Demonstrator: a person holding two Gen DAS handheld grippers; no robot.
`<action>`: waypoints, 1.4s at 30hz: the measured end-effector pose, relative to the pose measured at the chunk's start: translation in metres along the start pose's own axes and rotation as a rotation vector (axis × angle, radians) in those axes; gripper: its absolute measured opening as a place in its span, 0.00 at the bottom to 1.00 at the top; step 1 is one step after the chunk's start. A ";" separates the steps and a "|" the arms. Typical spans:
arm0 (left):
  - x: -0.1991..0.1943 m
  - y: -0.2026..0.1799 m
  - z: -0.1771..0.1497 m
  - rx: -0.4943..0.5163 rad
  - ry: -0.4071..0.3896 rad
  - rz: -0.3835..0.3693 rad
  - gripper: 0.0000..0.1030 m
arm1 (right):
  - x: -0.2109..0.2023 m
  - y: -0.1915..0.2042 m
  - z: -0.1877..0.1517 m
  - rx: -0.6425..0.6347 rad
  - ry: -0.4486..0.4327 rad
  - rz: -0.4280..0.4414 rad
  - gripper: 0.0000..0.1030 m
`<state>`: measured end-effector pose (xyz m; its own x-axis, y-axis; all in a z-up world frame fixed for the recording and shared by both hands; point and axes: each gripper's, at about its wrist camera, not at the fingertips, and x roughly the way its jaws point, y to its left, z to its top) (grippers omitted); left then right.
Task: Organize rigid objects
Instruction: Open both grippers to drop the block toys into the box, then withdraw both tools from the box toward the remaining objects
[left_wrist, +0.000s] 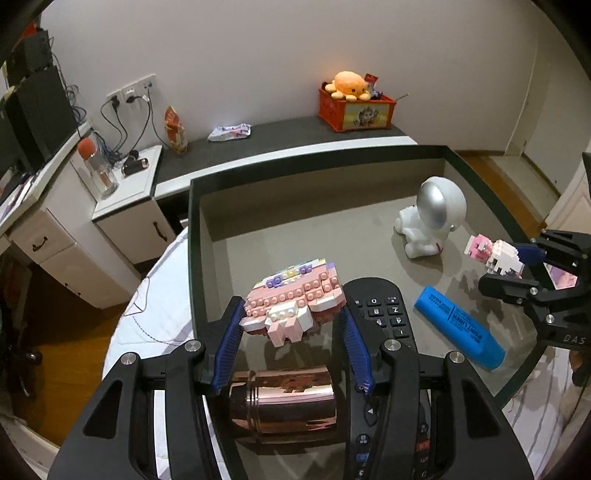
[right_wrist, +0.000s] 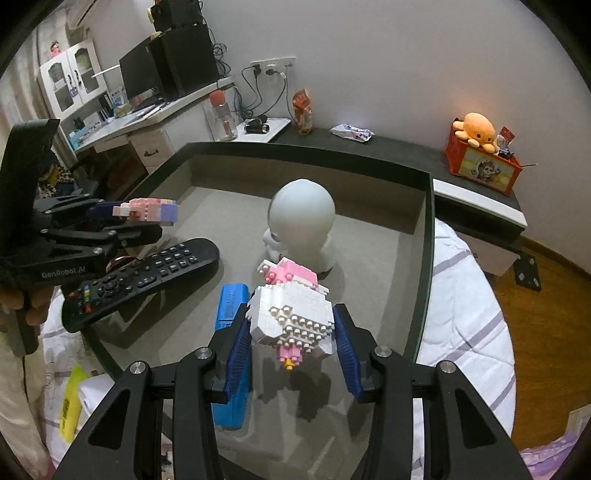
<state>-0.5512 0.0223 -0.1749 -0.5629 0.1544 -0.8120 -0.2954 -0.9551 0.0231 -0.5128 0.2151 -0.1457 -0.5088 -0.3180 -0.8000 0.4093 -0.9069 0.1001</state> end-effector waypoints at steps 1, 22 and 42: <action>-0.001 -0.001 -0.001 0.008 -0.003 0.007 0.52 | -0.001 0.000 -0.001 0.002 -0.002 0.002 0.43; -0.099 -0.012 -0.035 0.028 -0.128 0.005 0.96 | -0.052 0.016 -0.023 0.027 -0.062 -0.036 0.66; -0.226 -0.026 -0.160 -0.105 -0.347 0.144 1.00 | -0.186 0.065 -0.111 0.104 -0.453 0.010 0.82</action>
<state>-0.2932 -0.0277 -0.0853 -0.8258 0.0763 -0.5587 -0.1240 -0.9911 0.0478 -0.3073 0.2459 -0.0562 -0.7939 -0.3951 -0.4622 0.3501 -0.9185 0.1839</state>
